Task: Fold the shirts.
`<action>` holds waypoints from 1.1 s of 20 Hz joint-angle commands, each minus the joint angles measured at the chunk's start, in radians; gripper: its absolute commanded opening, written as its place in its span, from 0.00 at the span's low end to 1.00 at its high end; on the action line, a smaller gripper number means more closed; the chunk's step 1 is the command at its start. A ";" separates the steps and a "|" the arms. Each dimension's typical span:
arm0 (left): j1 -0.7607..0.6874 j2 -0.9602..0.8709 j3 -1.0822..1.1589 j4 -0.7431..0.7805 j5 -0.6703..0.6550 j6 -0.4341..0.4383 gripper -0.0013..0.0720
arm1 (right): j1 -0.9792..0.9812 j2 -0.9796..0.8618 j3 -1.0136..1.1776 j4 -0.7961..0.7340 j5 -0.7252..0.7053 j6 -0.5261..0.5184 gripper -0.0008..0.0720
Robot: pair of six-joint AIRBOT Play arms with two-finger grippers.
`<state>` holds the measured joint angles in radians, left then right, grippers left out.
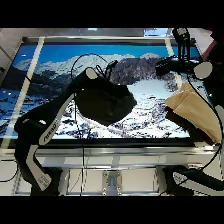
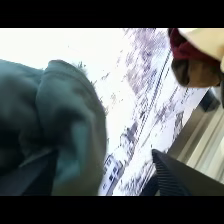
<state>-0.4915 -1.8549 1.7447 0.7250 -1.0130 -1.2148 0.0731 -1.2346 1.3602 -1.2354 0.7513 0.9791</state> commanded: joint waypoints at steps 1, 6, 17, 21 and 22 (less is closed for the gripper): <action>0.039 0.006 0.144 0.019 -0.025 -0.040 0.93 | -0.002 0.001 0.000 -0.134 0.063 0.002 0.19; 0.374 0.091 0.291 0.018 -0.190 -0.106 0.74 | -0.002 -0.001 -0.002 -0.202 0.132 0.153 0.19; 0.678 0.117 -0.263 0.011 -0.430 -0.005 0.32 | 0.000 -0.138 -0.002 -0.047 0.218 0.229 0.25; 0.678 0.117 -0.487 0.010 -0.392 0.015 0.32 | 0.000 -0.150 -0.002 -0.034 0.214 0.273 0.63; 0.678 0.117 -0.521 0.013 -0.413 0.015 0.32 | 0.000 -0.150 -0.002 -0.034 0.213 0.283 0.63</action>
<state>0.1825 -1.7386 1.3609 0.7357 -1.4155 -1.2221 0.0719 -1.3746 1.3586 -1.2865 0.9642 1.2297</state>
